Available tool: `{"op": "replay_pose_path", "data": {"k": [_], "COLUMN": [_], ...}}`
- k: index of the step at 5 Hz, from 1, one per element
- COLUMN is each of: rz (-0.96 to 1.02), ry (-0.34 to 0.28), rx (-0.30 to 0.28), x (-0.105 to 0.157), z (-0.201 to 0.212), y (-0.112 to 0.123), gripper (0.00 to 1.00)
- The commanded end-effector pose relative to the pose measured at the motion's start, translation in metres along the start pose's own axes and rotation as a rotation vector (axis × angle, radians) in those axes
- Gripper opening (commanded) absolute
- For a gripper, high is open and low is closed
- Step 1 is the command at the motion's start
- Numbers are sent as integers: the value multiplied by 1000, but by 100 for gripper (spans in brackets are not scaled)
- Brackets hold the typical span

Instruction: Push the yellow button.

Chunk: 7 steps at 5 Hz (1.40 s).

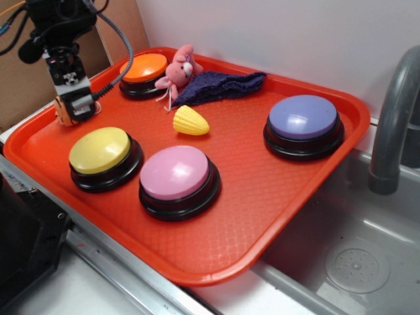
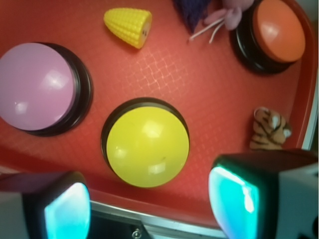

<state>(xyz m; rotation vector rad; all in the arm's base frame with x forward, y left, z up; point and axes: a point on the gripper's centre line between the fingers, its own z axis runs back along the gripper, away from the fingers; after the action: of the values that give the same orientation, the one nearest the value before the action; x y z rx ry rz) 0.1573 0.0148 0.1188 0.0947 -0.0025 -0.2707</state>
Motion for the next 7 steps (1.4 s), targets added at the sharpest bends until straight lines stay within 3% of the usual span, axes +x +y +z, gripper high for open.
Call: {"op": "replay_pose_path", "data": {"k": [1,2,7], "rz": [294,359,364], "ry": [-29,-42,-68], "rx": [-1,30,-6], "x": [16,16,11], "z": [15,22,42], "y": [12,10,20], "gripper": [100,100,100]}}
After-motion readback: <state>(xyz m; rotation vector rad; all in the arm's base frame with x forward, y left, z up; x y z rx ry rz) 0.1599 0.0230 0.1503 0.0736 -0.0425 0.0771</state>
